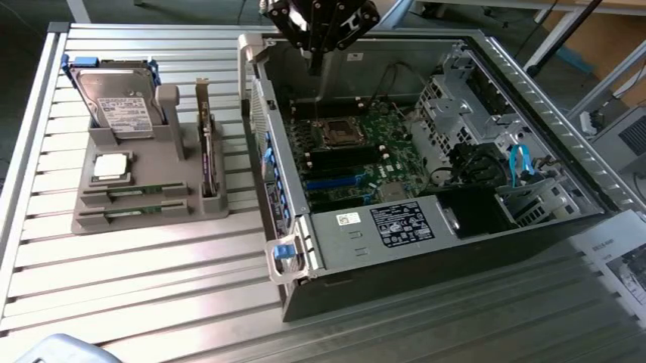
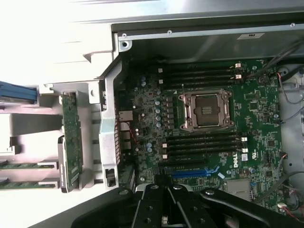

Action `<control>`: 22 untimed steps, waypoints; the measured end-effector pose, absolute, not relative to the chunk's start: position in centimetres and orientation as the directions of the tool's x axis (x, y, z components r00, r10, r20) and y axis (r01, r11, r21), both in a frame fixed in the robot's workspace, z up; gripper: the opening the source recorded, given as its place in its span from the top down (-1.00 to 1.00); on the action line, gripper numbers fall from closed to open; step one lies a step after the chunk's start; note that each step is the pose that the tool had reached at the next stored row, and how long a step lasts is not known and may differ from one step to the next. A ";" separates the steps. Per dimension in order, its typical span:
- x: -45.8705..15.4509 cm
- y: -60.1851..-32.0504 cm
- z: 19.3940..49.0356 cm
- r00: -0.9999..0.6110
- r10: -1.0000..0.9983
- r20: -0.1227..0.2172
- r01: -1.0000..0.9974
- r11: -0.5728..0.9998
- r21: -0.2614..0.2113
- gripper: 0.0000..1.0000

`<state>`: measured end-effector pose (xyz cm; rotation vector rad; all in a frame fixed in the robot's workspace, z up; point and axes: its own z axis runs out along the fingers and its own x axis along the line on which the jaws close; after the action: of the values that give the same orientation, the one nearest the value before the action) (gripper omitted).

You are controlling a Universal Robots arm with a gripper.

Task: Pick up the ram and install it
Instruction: 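Reach for the ram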

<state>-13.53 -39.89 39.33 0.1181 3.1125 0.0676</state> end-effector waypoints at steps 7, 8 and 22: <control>-14.5 -39.9 39.3 -0.997 0.076 -0.024 0.075 0.996 0.044 0.80; -14.7 -39.9 39.3 -0.997 0.076 -0.025 0.075 0.996 0.044 0.80; -17.8 -39.9 39.3 -0.997 0.076 -0.024 0.075 0.996 0.044 0.80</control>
<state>-17.81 -39.89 39.33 0.1178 3.1126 0.0675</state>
